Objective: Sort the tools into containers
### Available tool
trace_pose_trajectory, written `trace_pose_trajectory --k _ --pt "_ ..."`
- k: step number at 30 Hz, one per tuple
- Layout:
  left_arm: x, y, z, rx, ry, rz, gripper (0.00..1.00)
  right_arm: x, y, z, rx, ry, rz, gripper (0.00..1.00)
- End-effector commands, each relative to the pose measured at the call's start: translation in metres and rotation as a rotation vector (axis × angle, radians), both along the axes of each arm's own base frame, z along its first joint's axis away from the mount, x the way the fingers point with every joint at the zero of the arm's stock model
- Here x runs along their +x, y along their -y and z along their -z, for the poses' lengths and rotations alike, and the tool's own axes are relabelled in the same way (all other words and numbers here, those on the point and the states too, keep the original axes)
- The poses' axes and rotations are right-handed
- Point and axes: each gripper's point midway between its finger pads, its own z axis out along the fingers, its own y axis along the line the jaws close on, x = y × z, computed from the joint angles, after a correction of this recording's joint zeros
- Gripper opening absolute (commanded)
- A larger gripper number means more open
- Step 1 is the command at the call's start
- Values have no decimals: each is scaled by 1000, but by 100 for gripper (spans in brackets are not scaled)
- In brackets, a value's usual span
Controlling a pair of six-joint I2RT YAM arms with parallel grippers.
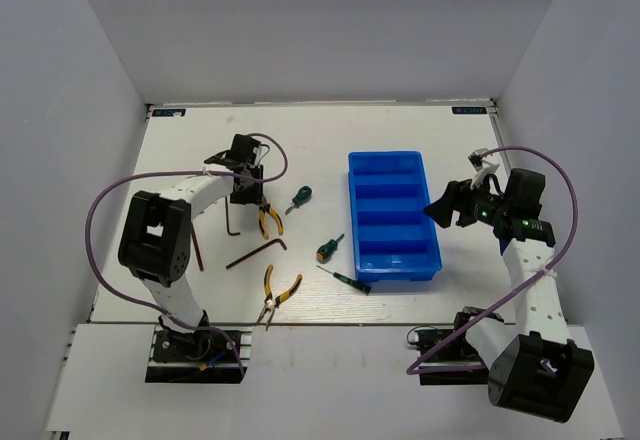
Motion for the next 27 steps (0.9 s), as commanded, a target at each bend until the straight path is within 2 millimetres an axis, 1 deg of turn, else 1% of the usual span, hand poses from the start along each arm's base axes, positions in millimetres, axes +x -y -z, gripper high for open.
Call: trace_pose_trajectory --k 1,2,3,5,6,7,8,11,12,13,16,19,23,24,25,27 --pt "-18 2 -4 18 -20 0 47 2 -1 -18 -9 58 -17 77" --pt "-18 9 -5 2 -15 17 47 2 -1 -19 -11 63 -19 77" --pt "-23 15 -1 -12 -31 36 47 2 0 -19 -13 62 -15 77" --pt "-25 21 -1 -29 -38 64 48 2 1 -19 -14 60 -11 77" --pt "-28 27 3 -33 -51 80 48 2 1 -18 -15 60 -9 77" --pt "-31 26 5 -30 -60 80 48 2 0 -18 -17 60 -12 77" --pt "-32 30 6 -29 -60 91 48 3 1 -19 -18 60 -6 77" --pt "-39 29 14 -5 -95 96 48 3 2 -20 -23 65 1 78" --pt "-38 26 14 8 -91 89 48 3 3 -20 -26 67 1 78" --pt "-39 30 14 9 -91 100 48 3 3 -20 -26 67 5 78" --pt "-44 24 21 37 -121 80 48 3 3 -20 -24 68 4 78" --pt "-49 14 24 80 -133 44 43 2 3 -21 -26 70 8 78" --pt "-50 14 27 84 -141 44 41 2 4 -22 -28 76 14 78" --pt "-51 15 31 79 -156 48 40 2 4 -23 -26 74 14 78" --pt "-51 15 31 79 -156 48 40 2 4 -22 -27 75 12 78" --pt "-55 17 40 71 -189 57 40 2 5 -25 -27 83 16 78"
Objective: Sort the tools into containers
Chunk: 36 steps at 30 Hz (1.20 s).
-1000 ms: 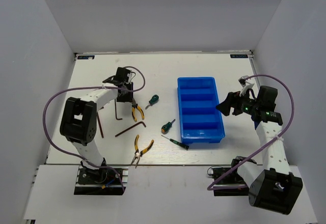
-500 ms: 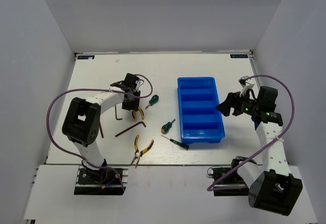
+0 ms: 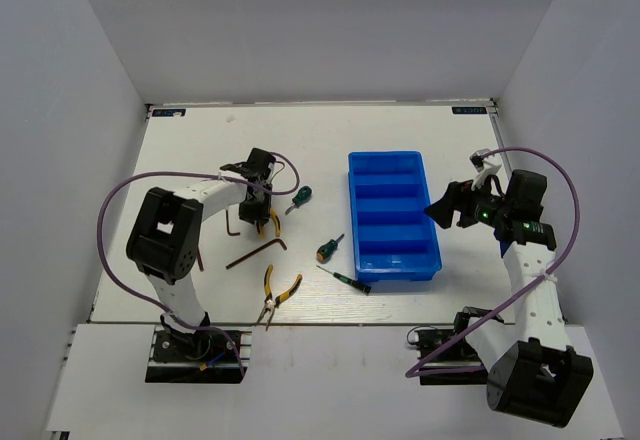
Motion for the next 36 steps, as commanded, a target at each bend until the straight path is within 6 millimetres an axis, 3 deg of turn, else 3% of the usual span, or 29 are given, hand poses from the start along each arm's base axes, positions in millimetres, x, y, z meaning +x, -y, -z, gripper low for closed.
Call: trace_pose_trajectory --k 1,5,8,9,10,14,15,18,20,21,22,24,26,27,28,29,30,31,32,33,34,36 --pt "-4 1 8 -2 -25 8 40 4 3 -20 -12 65 1 78" --pt "-11 5 22 -15 -78 17 39 4 3 -22 -12 71 3 78" --pt "-10 5 24 -7 -91 25 15 4 4 -24 -14 79 5 78" --pt "-5 1 17 15 -69 17 1 4 4 -25 -18 83 10 78" --pt "3 1 7 19 -31 12 0 3 4 -24 -15 80 7 78" --pt "35 5 -69 11 183 55 0 1 2 -25 -1 82 -6 80" --pt "51 11 -105 -22 286 67 0 1 1 -25 -2 84 -12 76" --pt "73 40 -159 -93 427 211 0 -1 -1 -26 7 86 -28 54" --pt "77 79 -192 -180 518 415 0 0 -1 -26 9 85 -29 40" --pt "82 94 -208 -211 579 464 0 0 -2 -25 9 86 -31 23" --pt "84 105 -220 -235 618 504 0 0 -2 -25 11 82 -32 16" --pt "90 134 -242 -280 683 602 0 0 -1 -24 10 82 -31 4" --pt "100 159 -269 -310 759 672 0 1 0 -23 4 80 -23 4" --pt "101 183 -260 -311 754 744 0 1 2 -22 -1 76 -12 2" --pt "105 198 -276 -323 794 780 0 2 3 -23 -7 84 -7 0" --pt "99 221 -275 -310 808 857 0 4 7 -22 -19 82 12 0" --pt "109 235 -254 -267 785 874 0 5 9 -21 -28 85 18 0" --pt "115 247 -264 -237 830 882 0 5 9 -21 -31 85 21 0" --pt "112 263 -259 -210 842 901 0 6 12 -20 -41 83 36 0" --pt "126 258 -256 -116 868 830 0 7 14 -20 -47 85 41 0" --pt "136 266 -253 -85 911 802 0 7 14 -19 -49 85 43 0" --pt "142 269 -259 -14 982 764 0 8 16 -18 -56 84 53 0"
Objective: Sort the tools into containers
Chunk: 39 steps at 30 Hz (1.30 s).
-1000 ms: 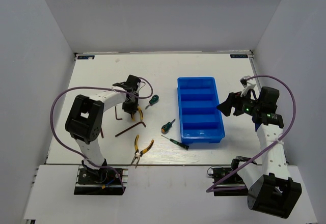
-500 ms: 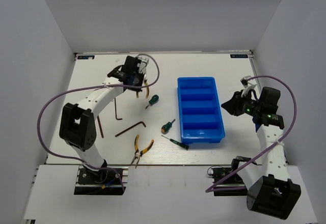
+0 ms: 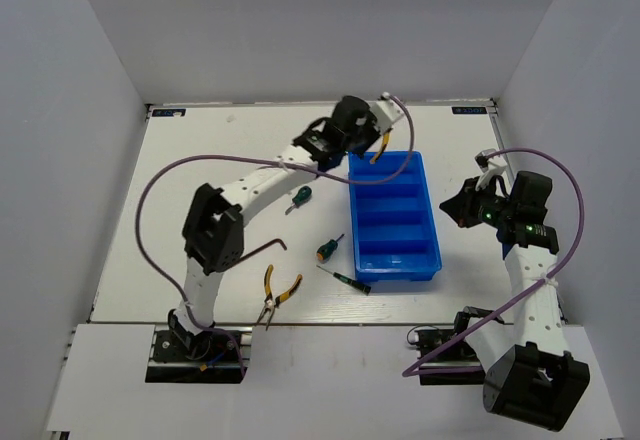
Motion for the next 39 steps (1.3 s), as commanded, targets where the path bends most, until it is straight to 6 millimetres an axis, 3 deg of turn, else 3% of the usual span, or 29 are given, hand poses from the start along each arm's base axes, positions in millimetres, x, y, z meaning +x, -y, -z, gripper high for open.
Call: trace_pose_trajectory --k 1,5,7,8,11,16,25,27,30,32,36,39 --pt "18 1 -18 53 196 -117 0 7 8 -15 -34 57 25 0" --pt "24 23 -11 70 273 -117 0 9 10 -11 -32 45 34 0" --pt "23 29 5 124 300 -135 0 9 11 -10 -33 43 39 0" --pt "27 28 -5 108 334 -159 0 9 11 -10 -36 43 39 0" --pt "26 36 26 172 329 -151 0 9 12 -10 -32 40 42 0" --pt "32 34 46 198 326 -189 0 10 14 -11 -39 47 47 0" --pt "16 47 84 238 269 -143 1 10 15 -11 -35 43 55 0" --pt "17 46 82 232 276 -153 19 9 15 -12 -36 44 55 0" --pt "17 46 82 232 276 -153 28 10 16 -12 -34 43 59 0" --pt "18 45 82 235 278 -162 43 10 16 -12 -33 44 60 0" --pt "13 48 84 235 268 -154 46 9 16 -12 -30 42 63 0" --pt "11 44 70 214 276 -170 48 9 17 -12 -28 44 62 0"
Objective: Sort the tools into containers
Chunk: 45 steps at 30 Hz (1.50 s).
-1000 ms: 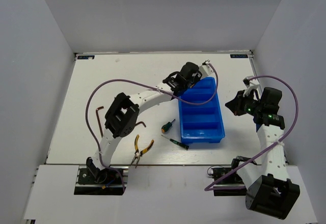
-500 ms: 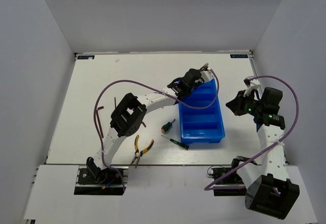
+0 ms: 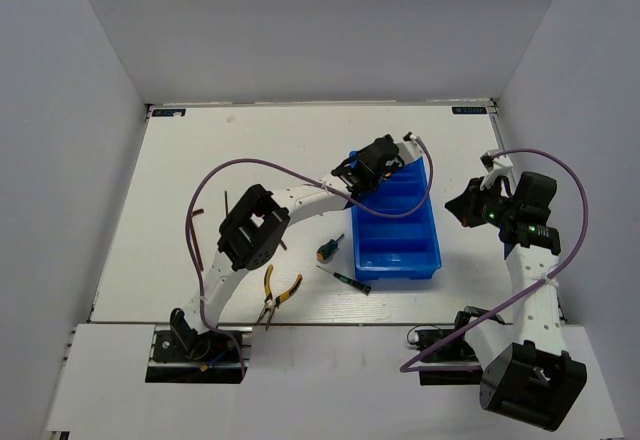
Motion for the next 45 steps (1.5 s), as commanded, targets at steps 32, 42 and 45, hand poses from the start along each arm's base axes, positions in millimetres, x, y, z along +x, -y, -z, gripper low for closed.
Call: trace_pose_trajectory --k 32,42,45 --pt "-272 -290 111 -448 -837 -1074 39 -12 -25 -12 118 -71 -207 45" --pt "-268 -272 88 -546 -857 -931 45 -12 -24 -10 118 -79 -206 45" --pt "-270 -269 91 -551 -869 -896 46 -11 -24 -9 118 -81 -204 45"
